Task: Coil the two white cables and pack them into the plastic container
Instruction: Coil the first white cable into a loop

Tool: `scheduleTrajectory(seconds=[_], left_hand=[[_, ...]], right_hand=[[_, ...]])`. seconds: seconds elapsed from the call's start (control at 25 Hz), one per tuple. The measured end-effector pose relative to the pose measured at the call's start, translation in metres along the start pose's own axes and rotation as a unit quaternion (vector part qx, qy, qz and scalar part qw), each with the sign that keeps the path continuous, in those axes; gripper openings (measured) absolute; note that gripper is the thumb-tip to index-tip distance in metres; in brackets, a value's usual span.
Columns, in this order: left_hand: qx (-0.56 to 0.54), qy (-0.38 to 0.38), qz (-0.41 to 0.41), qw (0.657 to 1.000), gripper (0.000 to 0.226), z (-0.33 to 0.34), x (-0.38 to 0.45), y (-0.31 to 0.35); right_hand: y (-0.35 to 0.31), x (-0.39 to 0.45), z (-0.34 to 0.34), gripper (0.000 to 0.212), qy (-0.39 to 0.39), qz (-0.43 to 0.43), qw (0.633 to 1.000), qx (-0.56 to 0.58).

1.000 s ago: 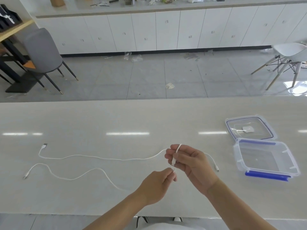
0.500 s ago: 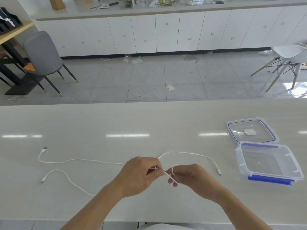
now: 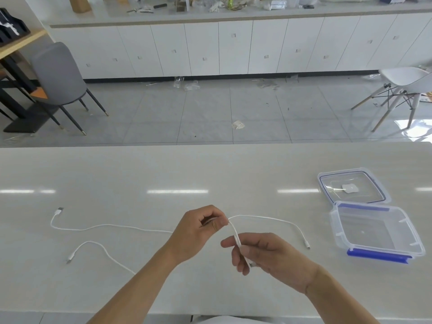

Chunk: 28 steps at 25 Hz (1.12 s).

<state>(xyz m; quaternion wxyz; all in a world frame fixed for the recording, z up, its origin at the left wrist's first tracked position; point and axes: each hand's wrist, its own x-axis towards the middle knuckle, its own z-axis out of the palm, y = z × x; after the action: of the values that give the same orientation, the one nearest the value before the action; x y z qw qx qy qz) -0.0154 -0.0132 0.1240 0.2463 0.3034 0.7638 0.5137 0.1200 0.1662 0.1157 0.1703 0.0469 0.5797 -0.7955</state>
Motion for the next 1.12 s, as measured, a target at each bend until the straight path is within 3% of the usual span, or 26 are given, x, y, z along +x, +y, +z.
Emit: scheduleTrajectory(seconds=[0.28,0.52,0.6,0.72,0.8,0.88,0.96,1.12], left_hand=[[-0.056,0.019,-0.052,0.997,0.031,0.044,-0.011,-0.026],[0.069,-0.044,-0.056,0.995,0.029,0.069,-0.033,-0.024],[0.128,-0.064,-0.052,0.988,0.027,0.07,-0.035,-0.018],[0.202,-0.077,-0.04,0.976,0.028,0.059,-0.034,-0.003],[0.213,-0.062,-0.033,0.975,0.026,0.042,-0.031,0.007],[0.22,-0.039,-0.017,0.975,0.02,0.021,-0.025,0.015],[0.248,-0.032,0.008,0.968,0.018,0.002,-0.017,0.022],[0.231,-0.021,0.035,0.972,0.013,-0.021,-0.006,0.028]], right_hand=[[-0.002,0.011,0.002,0.032,0.069,-0.073,0.985,0.143],[-0.007,0.023,-0.004,0.033,0.176,-0.125,0.957,0.193],[-0.002,0.027,-0.004,0.029,0.209,-0.134,0.955,0.16],[0.004,0.029,-0.005,0.03,0.267,-0.109,0.956,-0.048],[0.007,0.026,-0.01,0.026,0.242,-0.076,0.956,-0.146],[0.007,0.02,-0.014,0.013,0.174,-0.054,0.968,-0.171],[0.004,0.013,-0.014,0.013,0.116,-0.042,0.979,-0.16],[-0.002,0.004,-0.007,0.024,0.075,-0.014,0.99,-0.115]])
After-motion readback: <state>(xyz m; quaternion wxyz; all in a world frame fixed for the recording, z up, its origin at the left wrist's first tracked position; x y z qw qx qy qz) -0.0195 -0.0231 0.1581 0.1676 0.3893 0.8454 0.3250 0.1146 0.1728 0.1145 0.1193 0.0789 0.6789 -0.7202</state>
